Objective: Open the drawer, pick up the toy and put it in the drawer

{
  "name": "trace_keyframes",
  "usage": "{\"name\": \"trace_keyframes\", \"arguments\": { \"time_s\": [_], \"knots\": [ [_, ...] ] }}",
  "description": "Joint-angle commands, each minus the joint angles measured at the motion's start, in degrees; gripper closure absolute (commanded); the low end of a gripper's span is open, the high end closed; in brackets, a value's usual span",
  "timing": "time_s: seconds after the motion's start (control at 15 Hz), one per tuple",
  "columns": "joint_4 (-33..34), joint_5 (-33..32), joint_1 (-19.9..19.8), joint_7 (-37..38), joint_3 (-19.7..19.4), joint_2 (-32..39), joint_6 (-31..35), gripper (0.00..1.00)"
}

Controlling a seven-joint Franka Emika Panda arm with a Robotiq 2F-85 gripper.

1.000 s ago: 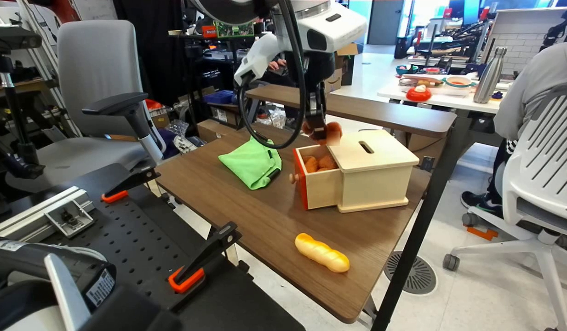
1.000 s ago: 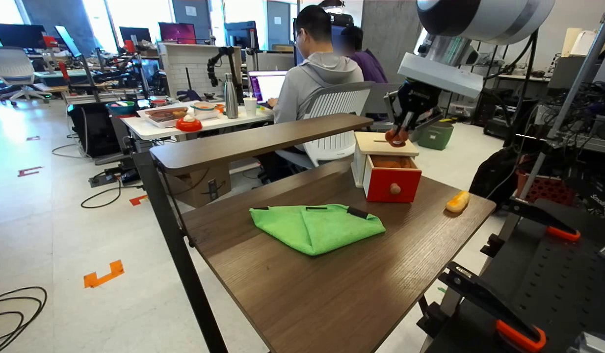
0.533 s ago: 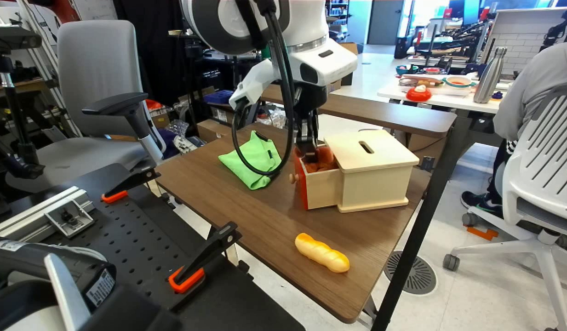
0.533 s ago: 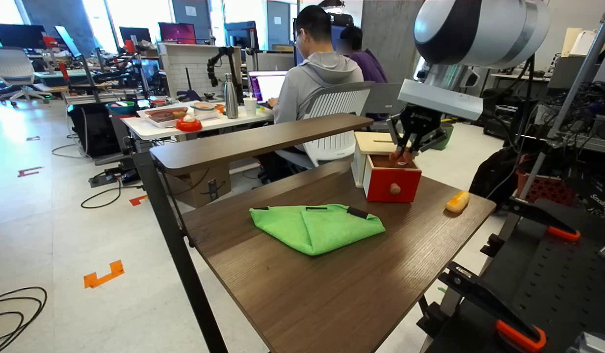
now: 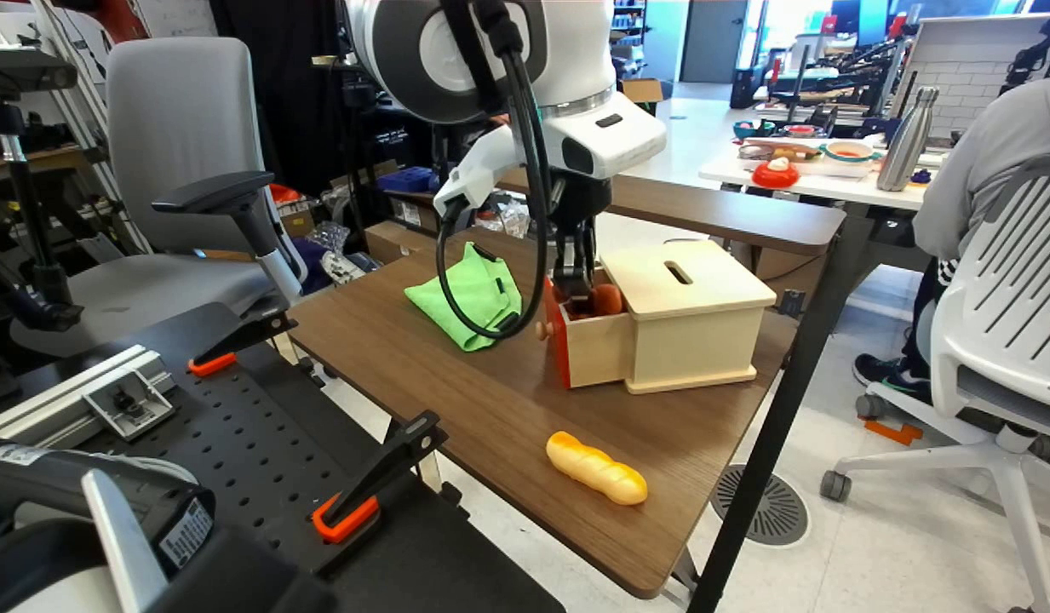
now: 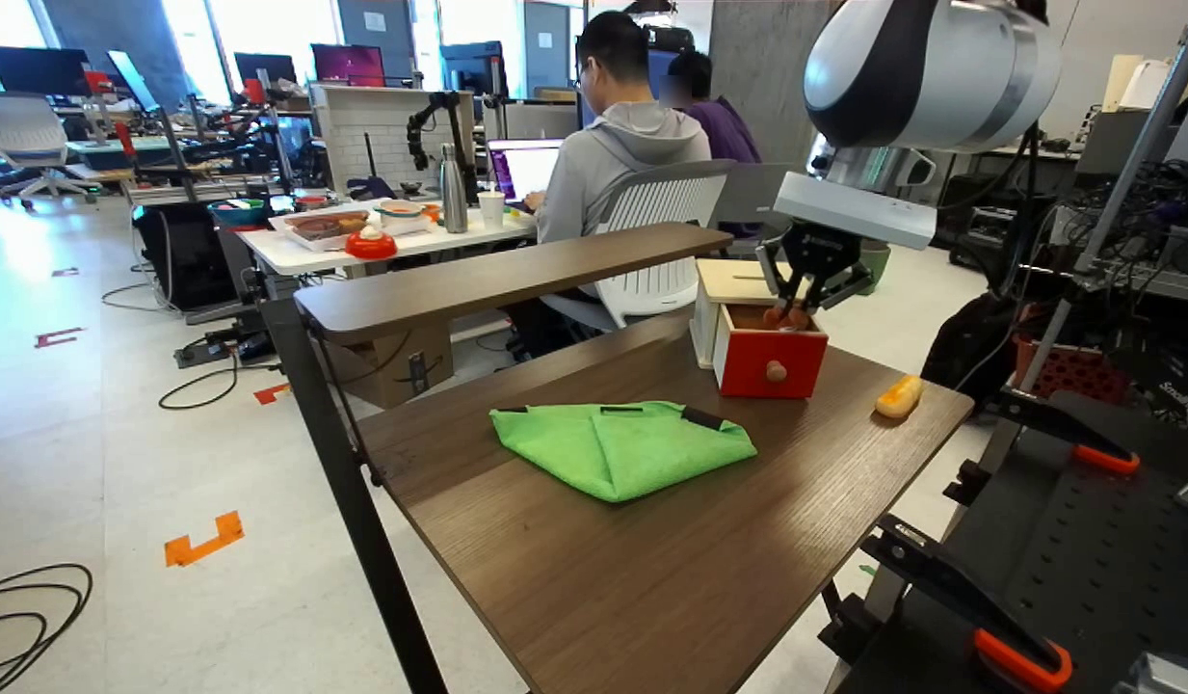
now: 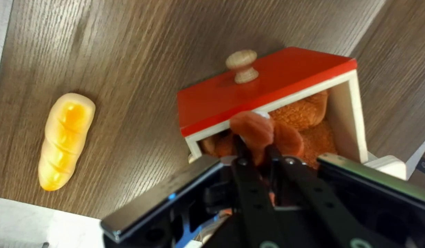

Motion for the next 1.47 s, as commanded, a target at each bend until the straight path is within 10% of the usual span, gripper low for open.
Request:
{"name": "trace_keyframes", "arguments": {
  "time_s": [0.0, 0.27, 0.33, 0.4, 0.67, 1.4],
  "knots": [
    [1.3, -0.5, 0.9, 0.9, -1.1, 1.2, -0.1, 0.62],
    [0.4, -0.6, 0.9, 0.1, -0.6, 0.4, 0.2, 0.34],
    [0.1, -0.4, 0.7, -0.2, -0.3, 0.1, 0.4, 0.76],
    [-0.4, -0.5, 0.8, -0.4, -0.3, -0.4, 0.4, 0.24],
    [-2.0, 0.1, 0.0, -2.1, 1.3, -2.5, 0.5, 0.02],
    [-5.2, 0.2, -2.1, -8.3, 3.9, -7.4, -1.0, 0.0]
  ]
}}
